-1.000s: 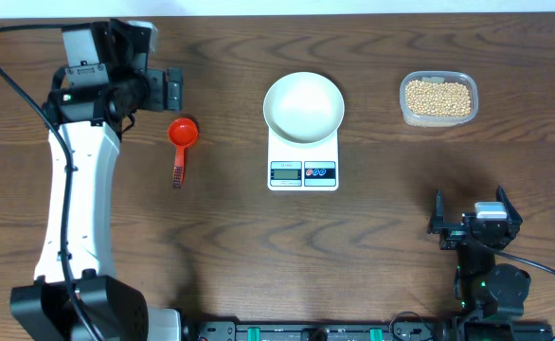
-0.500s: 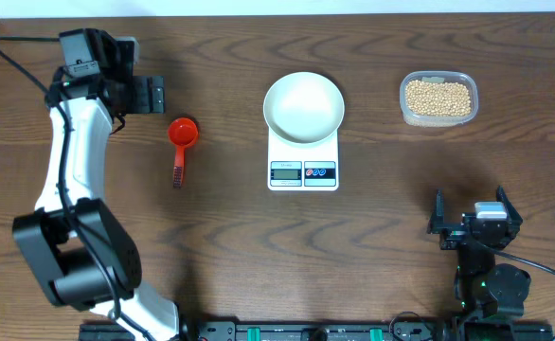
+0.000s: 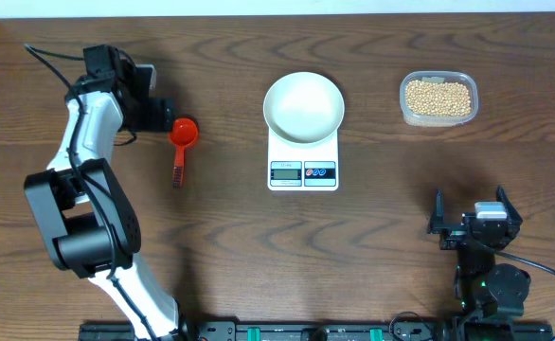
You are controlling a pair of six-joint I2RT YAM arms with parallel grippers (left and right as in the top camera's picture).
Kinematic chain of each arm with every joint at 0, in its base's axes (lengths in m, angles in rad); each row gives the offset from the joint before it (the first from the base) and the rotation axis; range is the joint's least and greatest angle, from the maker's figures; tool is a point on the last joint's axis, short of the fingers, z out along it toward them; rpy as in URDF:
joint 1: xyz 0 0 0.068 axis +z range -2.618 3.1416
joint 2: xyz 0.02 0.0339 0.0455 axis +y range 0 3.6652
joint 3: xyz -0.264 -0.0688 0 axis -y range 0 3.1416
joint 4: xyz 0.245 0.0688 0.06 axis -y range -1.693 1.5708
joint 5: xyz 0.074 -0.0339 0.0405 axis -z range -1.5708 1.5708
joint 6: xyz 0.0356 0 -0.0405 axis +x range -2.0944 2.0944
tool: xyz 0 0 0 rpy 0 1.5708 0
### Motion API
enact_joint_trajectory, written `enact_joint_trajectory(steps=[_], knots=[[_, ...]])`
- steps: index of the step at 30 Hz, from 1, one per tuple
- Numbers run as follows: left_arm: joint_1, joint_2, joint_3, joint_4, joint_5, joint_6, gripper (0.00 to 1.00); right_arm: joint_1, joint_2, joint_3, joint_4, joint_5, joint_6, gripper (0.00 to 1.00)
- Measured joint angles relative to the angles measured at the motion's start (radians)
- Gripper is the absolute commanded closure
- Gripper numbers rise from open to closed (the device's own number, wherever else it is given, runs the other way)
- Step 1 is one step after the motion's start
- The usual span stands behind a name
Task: Scoop item into bowl and weigh 50g on scale
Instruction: 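Reach the left gripper to the red scoop handle and grasp it, then lift the red scoop with the left gripper and raise it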
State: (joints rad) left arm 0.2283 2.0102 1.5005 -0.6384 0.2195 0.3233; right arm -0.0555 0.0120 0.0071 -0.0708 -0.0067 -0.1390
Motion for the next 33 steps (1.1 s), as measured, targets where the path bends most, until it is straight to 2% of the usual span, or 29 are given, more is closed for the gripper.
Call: enact_joint_trajectory(steps=[12,29,33], knots=[[0.0,0.013,0.0,-0.039,0.085,0.025,0.25,0.0,0.0,0.0,0.0,0.0,0.0,0.01],[-0.016,0.114,-0.008,-0.021,0.097,0.027,0.62,0.0,0.0,0.0,0.0,0.0,0.0,0.01],[-0.016,0.114,-0.008,-0.005,0.097,0.024,0.65,0.0,0.0,0.0,0.0,0.0,0.0,0.01]])
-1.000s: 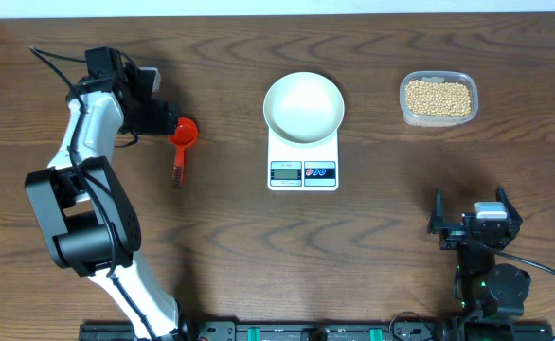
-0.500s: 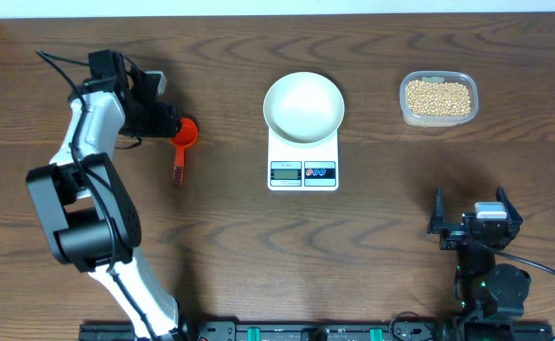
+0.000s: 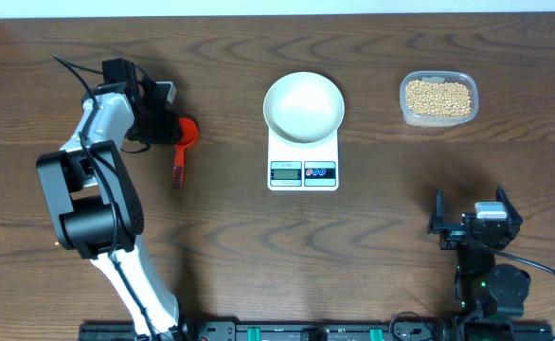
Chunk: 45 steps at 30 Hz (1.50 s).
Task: Scoop item into bowl and weigh 50g on scale
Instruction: 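Lift the red scoop with the left gripper and raise it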
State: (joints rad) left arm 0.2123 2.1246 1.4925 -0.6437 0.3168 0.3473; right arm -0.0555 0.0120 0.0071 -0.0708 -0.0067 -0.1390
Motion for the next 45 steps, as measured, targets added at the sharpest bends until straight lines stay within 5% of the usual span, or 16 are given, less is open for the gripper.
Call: enact_joint_trajectory(steps=[13,25,36,45], knots=[[0.0,0.0,0.0,0.069,0.0,-0.097,0.68,0.0,0.0,0.0,0.0,0.0,0.0,0.01],[0.0,0.003,0.0,0.06,0.0,-0.12,0.92,0.0,0.0,0.0,0.0,0.0,0.0,0.01],[0.0,0.006,0.0,0.06,0.0,-0.211,0.92,0.0,0.0,0.0,0.0,0.0,0.0,0.01],[0.032,-0.155,-0.002,0.03,0.0,-0.424,0.93,0.0,0.0,0.0,0.0,0.0,0.0,0.01]])
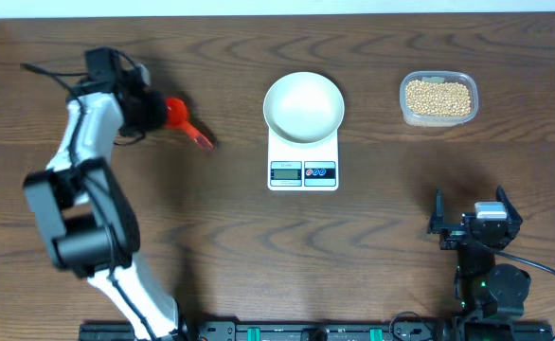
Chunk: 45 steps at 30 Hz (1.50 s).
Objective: Scoop item into bowl and weigh 50g on scale
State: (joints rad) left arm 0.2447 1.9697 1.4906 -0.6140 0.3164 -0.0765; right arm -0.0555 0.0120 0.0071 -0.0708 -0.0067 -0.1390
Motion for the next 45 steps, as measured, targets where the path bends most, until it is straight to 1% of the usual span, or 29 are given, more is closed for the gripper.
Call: enact_joint_trajectory(steps=[7,12,17,21,27,32,35,40,45], knots=[[0.027,-0.204,0.0,-0.091,0.0,-0.179,0.93,0.0,0.0,0.0,0.0,0.0,0.0,0.01],[0.025,-0.3,0.0,-0.187,0.0,-0.351,0.93,0.0,0.0,0.0,0.0,0.0,0.0,0.01],[0.025,-0.334,0.0,-0.28,0.002,-0.519,0.93,0.0,0.0,0.0,0.0,0.0,0.0,0.01],[0.025,-0.334,0.0,-0.332,0.03,-0.597,0.93,0.0,0.0,0.0,0.0,-0.004,0.004,0.01],[0.023,-0.334,0.0,-0.343,0.132,-0.6,0.93,0.0,0.0,0.0,0.054,-0.109,0.097,0.01],[0.016,-0.334,0.0,-0.344,0.179,-0.577,0.93,0.0,0.002,0.0,0.113,-0.233,0.161,0.01],[0.013,-0.334,0.0,-0.345,0.204,-0.57,0.93,0.0,0.034,0.005,0.122,-0.299,0.207,0.01],[0.013,-0.334,0.0,-0.345,0.232,-0.551,0.93,0.0,0.179,0.095,0.128,-0.382,0.246,0.01],[0.013,-0.334,0.0,-0.346,0.27,-0.527,0.93,0.0,0.433,0.308,0.135,-0.513,0.264,0.01]])
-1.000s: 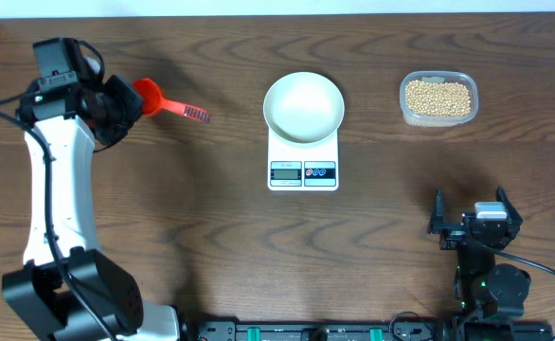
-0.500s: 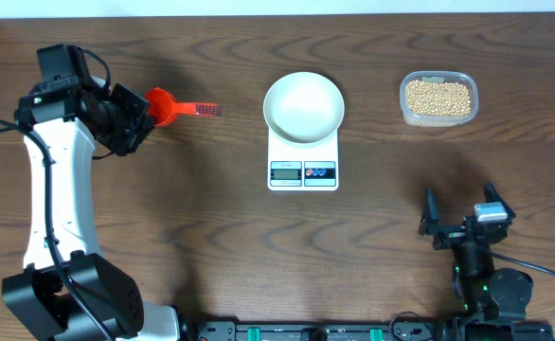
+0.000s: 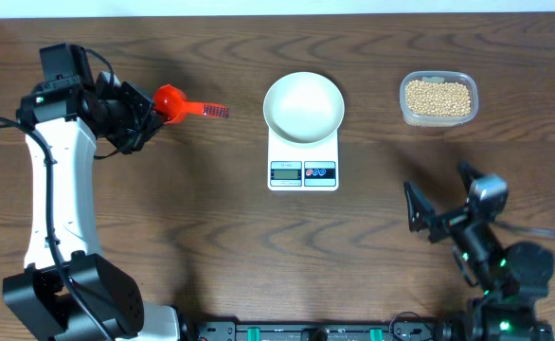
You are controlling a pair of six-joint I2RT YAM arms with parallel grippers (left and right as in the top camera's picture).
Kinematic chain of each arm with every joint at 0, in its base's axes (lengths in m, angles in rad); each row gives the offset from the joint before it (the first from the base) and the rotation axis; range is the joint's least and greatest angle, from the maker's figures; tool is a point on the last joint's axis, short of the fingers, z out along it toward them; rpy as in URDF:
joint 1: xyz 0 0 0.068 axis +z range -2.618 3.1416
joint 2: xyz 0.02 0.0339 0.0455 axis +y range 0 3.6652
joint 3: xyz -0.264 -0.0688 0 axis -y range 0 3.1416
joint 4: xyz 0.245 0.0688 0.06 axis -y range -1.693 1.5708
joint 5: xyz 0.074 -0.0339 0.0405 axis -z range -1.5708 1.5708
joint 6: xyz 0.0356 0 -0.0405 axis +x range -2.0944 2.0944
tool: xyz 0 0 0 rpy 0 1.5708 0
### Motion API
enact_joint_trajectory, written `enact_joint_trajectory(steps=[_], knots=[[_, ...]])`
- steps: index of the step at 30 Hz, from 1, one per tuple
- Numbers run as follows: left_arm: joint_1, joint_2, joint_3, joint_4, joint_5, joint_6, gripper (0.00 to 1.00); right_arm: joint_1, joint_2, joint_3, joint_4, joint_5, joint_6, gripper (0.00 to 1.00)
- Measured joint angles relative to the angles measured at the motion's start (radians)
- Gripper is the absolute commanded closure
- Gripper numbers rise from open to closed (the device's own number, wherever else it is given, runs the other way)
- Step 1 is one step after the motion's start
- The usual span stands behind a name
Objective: Scoop item into bowl and weigh 50g on scale
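Note:
My left gripper (image 3: 152, 111) is shut on the cup end of a red measuring scoop (image 3: 170, 98). The scoop's handle points right toward the white bowl (image 3: 303, 104). The bowl looks empty and sits on a white digital scale (image 3: 303, 170) at the table's middle. A clear tub of yellow beans (image 3: 438, 98) stands at the back right, with no lid. My right gripper (image 3: 440, 196) is open at the front right, tilted, with nothing between its fingers.
The brown wooden table (image 3: 211, 237) carries only these items. The left arm's white links run down the left side. A black rail lies along the front edge.
The left arm has swung outward, and the scoop now points its handle straight right, slightly nearer the bowl. The right arm has left its resting pose and tilted toward the left.
The scoop first lay on the table with my left gripper just beside its cup. Then the gripper was on the cup. After that the scoop was off its spot with the handle angled right. Now it is held with the handle toward the bowl, and the right arm has stirred.

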State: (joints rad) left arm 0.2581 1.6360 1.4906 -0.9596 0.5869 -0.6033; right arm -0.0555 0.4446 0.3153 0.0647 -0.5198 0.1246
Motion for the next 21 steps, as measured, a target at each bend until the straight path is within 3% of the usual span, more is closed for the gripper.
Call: enact_joint_trajectory(steps=[11,21], knots=[[-0.049,0.0,0.0,0.017,0.04,0.034,0.93,0.016,0.575,0.395,0.004,-0.447,0.105,0.01],[-0.155,0.0,0.0,0.106,0.043,-0.065,0.93,0.203,0.838,0.567,0.059,-0.501,0.275,0.01]])
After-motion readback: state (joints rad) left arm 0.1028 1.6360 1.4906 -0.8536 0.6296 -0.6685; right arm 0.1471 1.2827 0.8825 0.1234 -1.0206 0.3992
